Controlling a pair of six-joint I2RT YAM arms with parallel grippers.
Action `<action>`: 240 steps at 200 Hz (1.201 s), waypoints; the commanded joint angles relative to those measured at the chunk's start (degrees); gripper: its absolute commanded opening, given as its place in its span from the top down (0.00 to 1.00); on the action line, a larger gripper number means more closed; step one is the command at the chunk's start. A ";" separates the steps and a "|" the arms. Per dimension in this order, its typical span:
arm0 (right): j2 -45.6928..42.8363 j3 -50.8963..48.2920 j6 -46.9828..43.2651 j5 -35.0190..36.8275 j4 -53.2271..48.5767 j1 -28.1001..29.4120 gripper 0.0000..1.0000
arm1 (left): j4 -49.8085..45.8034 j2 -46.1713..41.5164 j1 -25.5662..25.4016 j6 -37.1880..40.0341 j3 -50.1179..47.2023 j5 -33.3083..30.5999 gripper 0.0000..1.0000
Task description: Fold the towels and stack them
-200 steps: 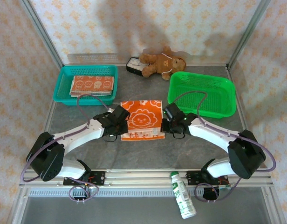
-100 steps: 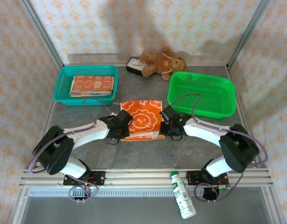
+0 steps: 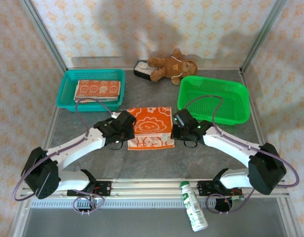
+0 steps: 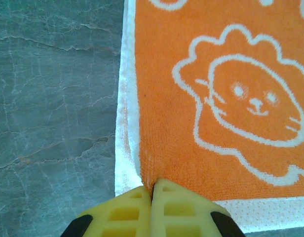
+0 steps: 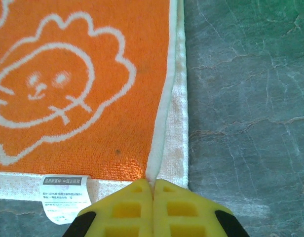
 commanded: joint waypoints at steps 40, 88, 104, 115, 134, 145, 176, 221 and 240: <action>-2.64 -0.43 2.48 2.62 -2.97 0.68 0.99 | -2.60 -0.23 -0.64 -1.36 -1.31 -1.91 1.00; 0.61 -4.17 3.35 1.63 0.69 1.53 0.98 | 1.27 2.55 -1.59 -2.18 -5.02 -0.03 1.00; 1.81 -5.41 3.64 2.01 2.15 2.39 0.98 | 2.78 3.56 -2.24 -2.62 -6.50 0.40 1.00; 2.72 -5.96 3.90 2.39 2.88 3.19 0.98 | 3.74 4.39 -2.86 -2.91 -7.32 0.60 1.00; 4.60 -7.05 4.49 2.30 4.46 4.35 0.98 | 5.25 6.02 -3.67 -3.39 -8.38 0.91 1.00; 5.83 -7.42 4.72 2.27 5.10 4.89 0.98 | 5.76 7.02 -3.98 -3.48 -8.73 0.93 1.00; 6.83 -8.44 5.10 2.57 5.76 5.71 0.95 | 6.10 7.95 -4.40 -3.49 -9.30 0.81 0.99; 4.20 -7.44 3.54 3.40 1.81 5.72 0.55 | 2.97 5.93 -4.43 -2.68 -8.38 -0.38 0.57; 2.28 -5.59 2.10 5.25 -1.59 5.72 0.56 | -1.20 4.53 -4.38 -1.32 -6.15 -2.64 0.42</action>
